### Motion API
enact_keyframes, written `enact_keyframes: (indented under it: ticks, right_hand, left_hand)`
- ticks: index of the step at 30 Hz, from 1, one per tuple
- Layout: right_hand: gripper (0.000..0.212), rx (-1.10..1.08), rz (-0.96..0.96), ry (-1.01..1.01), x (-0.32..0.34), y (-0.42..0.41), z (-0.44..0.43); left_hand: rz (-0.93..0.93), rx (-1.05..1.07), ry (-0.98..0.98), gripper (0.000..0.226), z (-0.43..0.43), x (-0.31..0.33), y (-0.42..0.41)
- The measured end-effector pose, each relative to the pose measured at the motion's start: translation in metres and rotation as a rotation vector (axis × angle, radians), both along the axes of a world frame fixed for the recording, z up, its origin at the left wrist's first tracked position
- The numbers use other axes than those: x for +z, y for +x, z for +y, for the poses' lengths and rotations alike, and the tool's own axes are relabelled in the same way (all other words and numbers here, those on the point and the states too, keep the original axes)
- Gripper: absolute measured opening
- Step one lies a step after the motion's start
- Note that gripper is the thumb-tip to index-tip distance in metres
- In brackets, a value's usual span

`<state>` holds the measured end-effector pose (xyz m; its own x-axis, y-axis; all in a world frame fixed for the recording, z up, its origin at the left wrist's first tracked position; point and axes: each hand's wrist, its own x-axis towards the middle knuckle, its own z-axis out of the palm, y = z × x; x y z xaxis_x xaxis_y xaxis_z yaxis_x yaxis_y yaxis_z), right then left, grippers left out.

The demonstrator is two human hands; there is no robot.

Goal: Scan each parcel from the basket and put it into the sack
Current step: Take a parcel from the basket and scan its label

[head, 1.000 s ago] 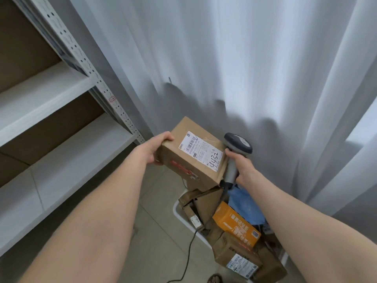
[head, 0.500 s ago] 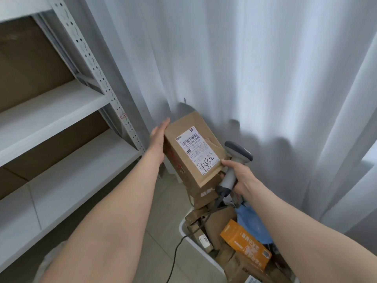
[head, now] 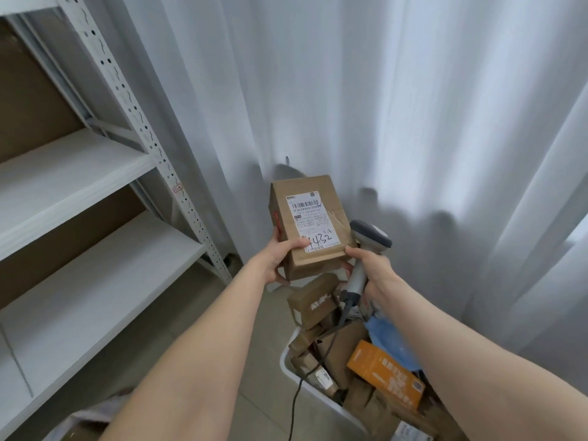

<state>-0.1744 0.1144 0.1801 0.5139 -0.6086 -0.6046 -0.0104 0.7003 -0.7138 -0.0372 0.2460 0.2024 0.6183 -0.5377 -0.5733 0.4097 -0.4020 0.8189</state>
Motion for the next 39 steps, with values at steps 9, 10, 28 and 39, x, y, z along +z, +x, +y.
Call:
enact_keyframes:
  ticks: [9,10,28,39]
  right_hand:
    - [0.011,0.253,0.04,-0.279,0.038,-0.021,-0.015]
    - [0.011,0.3,0.046,-0.305,0.043,-0.022,-0.016]
    - [0.006,0.469,0.119,-0.291,0.059,-0.059,-0.049]
    - [0.008,0.54,0.126,-0.314,0.08,-0.068,-0.047]
  left_hand:
    - [-0.046,-0.006,-0.063,0.077,-0.008,-0.001,-0.019]
    - [-0.043,-0.011,-0.055,0.075,-0.011,-0.001,-0.024]
    - [-0.029,0.014,0.051,0.061,-0.037,0.009,-0.068]
    - [-0.015,0.048,0.051,0.057,-0.034,0.011,-0.077]
